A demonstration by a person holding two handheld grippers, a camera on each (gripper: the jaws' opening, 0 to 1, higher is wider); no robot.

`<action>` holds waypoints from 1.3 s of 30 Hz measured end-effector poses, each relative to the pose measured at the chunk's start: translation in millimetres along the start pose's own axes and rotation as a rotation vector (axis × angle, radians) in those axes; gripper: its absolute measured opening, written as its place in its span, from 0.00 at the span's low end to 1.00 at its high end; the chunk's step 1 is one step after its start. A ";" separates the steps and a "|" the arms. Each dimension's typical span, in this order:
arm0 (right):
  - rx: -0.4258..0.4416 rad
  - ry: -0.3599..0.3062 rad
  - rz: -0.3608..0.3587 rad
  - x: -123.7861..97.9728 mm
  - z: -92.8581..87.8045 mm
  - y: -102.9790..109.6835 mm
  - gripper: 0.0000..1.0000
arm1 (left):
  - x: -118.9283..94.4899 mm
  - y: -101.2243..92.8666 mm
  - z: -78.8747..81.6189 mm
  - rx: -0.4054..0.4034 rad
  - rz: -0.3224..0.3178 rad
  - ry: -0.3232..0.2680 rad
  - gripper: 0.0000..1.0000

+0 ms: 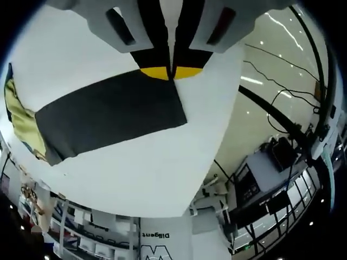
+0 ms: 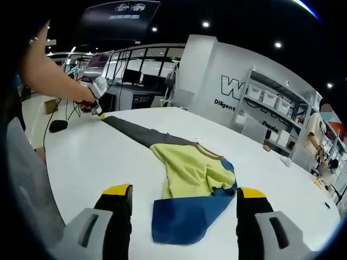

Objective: Fold the garment on the visible template until the final outline fits inside the template.

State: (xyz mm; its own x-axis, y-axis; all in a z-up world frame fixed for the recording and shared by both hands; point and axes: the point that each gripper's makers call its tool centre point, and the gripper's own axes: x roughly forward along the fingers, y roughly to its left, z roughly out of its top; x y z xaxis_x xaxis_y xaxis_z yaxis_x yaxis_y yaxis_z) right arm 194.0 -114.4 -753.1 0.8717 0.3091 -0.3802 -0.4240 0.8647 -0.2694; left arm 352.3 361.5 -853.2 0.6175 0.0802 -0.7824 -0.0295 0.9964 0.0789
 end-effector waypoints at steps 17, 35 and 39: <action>0.012 -0.047 -0.009 -3.6 12.4 -3.5 0.80 | -59.8 -15.5 20.9 -0.051 0.028 -0.176 0.17; -0.034 -0.095 0.000 -17.7 37.5 -14.2 0.77 | -126.3 -203.0 23.0 -0.031 -0.372 -0.324 0.09; -0.057 -0.089 0.006 -16.9 37.4 -16.5 0.77 | -145.4 -237.5 8.1 -0.028 -0.443 -0.334 0.10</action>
State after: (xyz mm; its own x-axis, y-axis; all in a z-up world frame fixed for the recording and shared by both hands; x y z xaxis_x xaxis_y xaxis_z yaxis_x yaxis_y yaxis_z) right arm 195.5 -119.1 -709.1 0.8862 0.3507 -0.3027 -0.4407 0.8394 -0.3180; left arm 275.9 113.0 -753.1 0.7912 -0.3545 -0.4983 0.2716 0.9338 -0.2331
